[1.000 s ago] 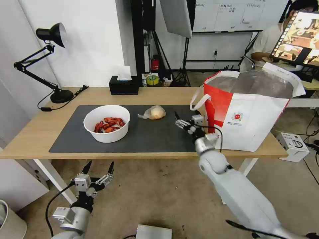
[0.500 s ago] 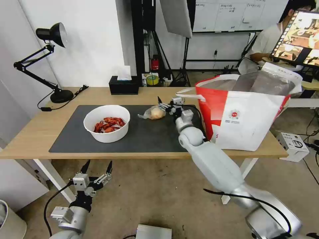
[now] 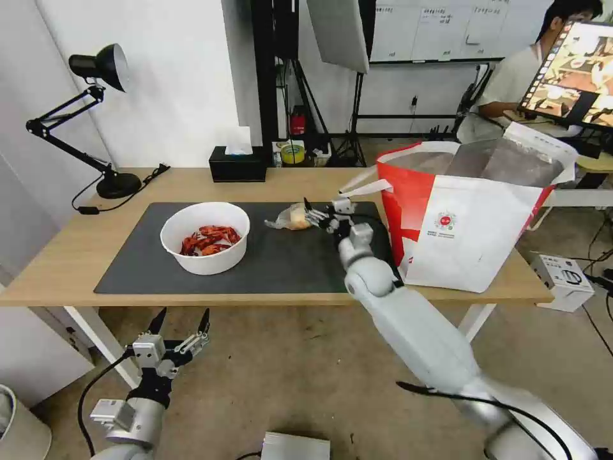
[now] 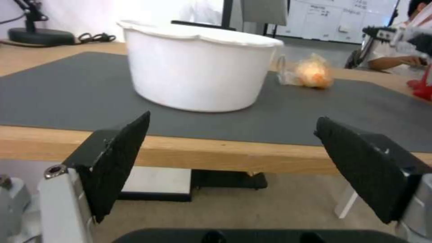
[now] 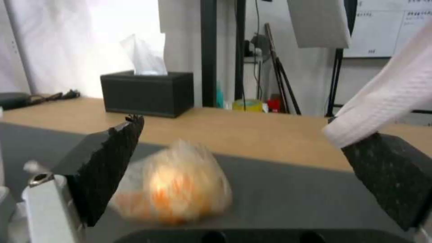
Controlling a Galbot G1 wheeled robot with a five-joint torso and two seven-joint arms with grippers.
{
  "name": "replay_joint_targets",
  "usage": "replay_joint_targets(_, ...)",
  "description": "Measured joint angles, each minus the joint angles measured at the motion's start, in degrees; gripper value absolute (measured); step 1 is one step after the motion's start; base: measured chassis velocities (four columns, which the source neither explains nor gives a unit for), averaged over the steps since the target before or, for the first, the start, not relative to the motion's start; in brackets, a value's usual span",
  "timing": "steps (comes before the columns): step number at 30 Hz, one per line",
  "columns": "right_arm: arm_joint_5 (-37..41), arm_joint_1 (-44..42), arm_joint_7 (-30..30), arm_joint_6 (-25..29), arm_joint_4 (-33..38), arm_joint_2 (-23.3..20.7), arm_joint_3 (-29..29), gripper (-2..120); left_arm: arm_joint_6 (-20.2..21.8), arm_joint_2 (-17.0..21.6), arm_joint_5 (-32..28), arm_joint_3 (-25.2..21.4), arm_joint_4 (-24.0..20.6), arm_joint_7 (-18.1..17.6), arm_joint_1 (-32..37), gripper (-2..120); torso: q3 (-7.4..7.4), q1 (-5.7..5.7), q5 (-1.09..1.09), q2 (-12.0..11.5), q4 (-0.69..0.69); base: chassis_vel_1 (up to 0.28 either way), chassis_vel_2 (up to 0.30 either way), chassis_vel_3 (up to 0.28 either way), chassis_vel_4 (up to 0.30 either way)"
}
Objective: Pick up the trash from the table and place it into the takeout bag.
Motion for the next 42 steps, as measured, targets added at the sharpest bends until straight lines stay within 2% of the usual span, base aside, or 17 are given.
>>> replay_joint_targets(11,-0.49,-8.58,0.53,0.1,7.23,-2.59,3.26,100,0.0,-0.38,0.86,0.55,0.08,-0.02,0.46,100,0.0,0.0,0.0,0.0,0.01,0.0,0.0,0.0,0.0)
replay_joint_targets(19,-0.39,-11.68,0.55,0.34,11.52,-4.91,4.97,100,-0.2,-1.48,1.93,0.96,0.02,0.01,0.88,100,0.0,0.0,0.0,0.0,0.0,0.0,0.0,0.0,0.0)
replay_joint_targets(24,-0.31,-11.98,0.52,0.35,11.75,-5.24,4.89,100,-0.21,-1.76,2.4,1.3,0.01,0.02,0.86,100,0.0,0.0,0.0,0.0,0.0,0.0,0.0,0.0,0.0)
replay_joint_targets(28,0.05,-10.36,0.47,0.33,10.0,-4.37,3.87,100,-0.22,-1.97,2.6,1.37,-0.09,0.02,0.89,100,0.0,0.0,0.0,0.0,0.0,0.0,0.0,0.0,0.0)
replay_joint_targets(42,1.19,1.46,-0.84,0.03,-4.25,2.9,-0.3,100,-0.71,-1.83,1.84,-1.16,-0.69,0.06,2.13,100,0.01,0.0,0.0,0.0,0.02,0.0,0.0,0.0,0.0)
